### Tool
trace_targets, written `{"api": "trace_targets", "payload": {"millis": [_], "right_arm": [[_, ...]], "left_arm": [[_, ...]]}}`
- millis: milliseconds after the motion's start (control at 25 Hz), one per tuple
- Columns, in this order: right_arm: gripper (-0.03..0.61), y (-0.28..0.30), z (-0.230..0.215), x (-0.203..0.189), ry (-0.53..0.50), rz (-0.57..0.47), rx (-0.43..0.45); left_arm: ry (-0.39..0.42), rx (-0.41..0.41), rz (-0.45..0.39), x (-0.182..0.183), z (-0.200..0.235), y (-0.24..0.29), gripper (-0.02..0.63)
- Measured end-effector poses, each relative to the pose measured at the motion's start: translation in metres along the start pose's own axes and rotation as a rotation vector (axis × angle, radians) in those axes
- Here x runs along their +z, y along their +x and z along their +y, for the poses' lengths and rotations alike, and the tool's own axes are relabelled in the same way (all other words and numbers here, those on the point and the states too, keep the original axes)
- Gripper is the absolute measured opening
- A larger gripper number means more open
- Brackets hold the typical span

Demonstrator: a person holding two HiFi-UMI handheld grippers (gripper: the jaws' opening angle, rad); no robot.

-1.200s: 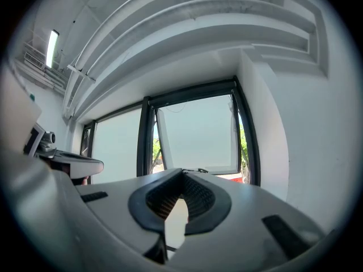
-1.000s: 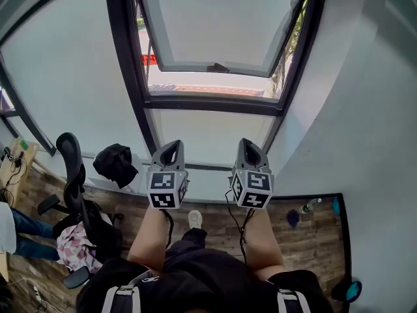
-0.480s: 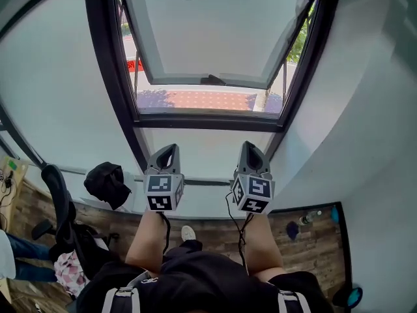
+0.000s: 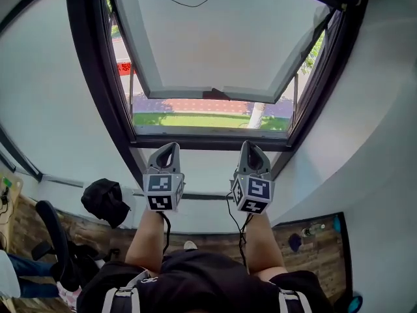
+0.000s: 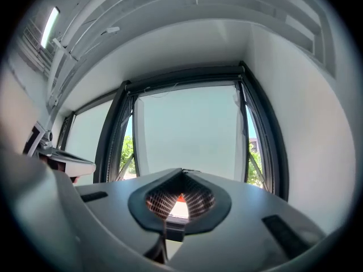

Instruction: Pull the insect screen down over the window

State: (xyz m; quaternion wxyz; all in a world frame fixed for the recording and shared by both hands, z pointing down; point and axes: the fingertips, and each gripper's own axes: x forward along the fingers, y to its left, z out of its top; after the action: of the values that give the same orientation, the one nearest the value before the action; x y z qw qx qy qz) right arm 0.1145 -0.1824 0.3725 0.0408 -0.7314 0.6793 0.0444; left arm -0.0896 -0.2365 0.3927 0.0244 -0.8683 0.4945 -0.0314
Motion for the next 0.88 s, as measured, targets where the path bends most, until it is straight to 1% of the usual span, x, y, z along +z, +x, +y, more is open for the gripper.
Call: {"api": "trace_targets", "payload": {"millis": [320, 560, 680, 800, 880], "right_arm": [[0.003, 0.078, -0.006, -0.012, -0.003, 0.016, -0.013], [0.003, 0.109, -0.016, -0.020, 0.010, 0.042, -0.013], [0.005, 0.123, -0.021, -0.018, 0.014, 0.043, 0.018], [0.005, 0.135, -0.028, -0.016, 0.035, 0.056, 0.060], [0.005, 0.142, -0.035, -0.014, 0.029, 0.059, 0.070]], "left_arm": [[0.010, -0.018, 0.013, -0.003, 0.030, 0.075, 0.012], [0.009, -0.022, 0.037, -0.005, 0.037, 0.110, 0.012], [0.023, -0.002, 0.043, -0.005, 0.036, 0.122, 0.012], [0.019, 0.017, 0.054, -0.006, 0.033, 0.130, 0.012], [0.036, 0.025, 0.054, -0.001, 0.032, 0.136, 0.012]]}}
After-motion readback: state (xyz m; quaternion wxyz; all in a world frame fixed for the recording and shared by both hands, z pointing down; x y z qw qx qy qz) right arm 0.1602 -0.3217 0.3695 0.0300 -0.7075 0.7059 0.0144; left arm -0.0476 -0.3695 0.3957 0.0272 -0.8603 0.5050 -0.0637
